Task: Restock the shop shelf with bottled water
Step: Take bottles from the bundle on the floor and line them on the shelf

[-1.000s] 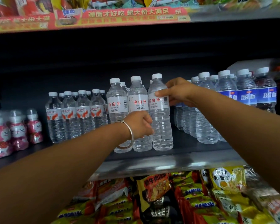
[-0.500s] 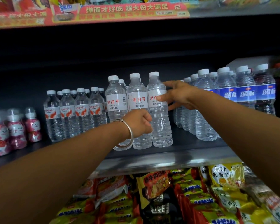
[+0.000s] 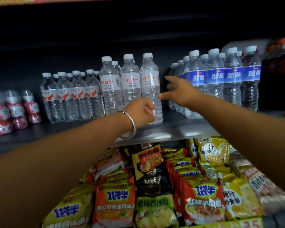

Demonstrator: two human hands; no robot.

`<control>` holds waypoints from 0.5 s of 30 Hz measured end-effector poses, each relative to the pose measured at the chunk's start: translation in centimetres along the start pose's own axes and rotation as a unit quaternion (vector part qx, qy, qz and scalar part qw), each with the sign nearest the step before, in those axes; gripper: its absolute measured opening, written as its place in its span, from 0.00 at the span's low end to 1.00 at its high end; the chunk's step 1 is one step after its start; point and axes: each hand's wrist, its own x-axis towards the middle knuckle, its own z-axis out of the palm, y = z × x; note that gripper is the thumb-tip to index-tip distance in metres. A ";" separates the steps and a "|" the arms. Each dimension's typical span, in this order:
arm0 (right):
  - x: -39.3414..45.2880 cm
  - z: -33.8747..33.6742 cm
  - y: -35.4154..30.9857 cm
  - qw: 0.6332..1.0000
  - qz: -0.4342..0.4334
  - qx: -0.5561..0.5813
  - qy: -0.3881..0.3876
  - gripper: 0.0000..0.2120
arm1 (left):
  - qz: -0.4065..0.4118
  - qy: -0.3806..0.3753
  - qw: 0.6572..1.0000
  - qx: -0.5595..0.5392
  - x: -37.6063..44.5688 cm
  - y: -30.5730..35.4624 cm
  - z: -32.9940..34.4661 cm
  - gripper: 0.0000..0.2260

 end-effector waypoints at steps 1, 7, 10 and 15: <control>-1.2 -0.1 0.3 1.000 -0.014 -0.021 0.005 0.35 | 0.003 0.001 1.000 -0.003 -0.6 0.2 0.6 0.10; -10.6 1.7 5.4 0.991 -0.065 -0.115 -0.033 0.20 | -0.025 -0.030 0.999 -0.007 -5.9 -1.2 6.8 0.13; -15.9 4.3 10.4 0.982 -0.039 -0.160 -0.092 0.20 | -0.047 -0.050 0.998 -0.002 -9.6 -4.0 11.9 0.17; -24.8 9.3 19.7 0.956 0.003 -0.211 -0.205 0.19 | -0.095 -0.150 0.983 0.050 -16.3 -9.7 20.9 0.15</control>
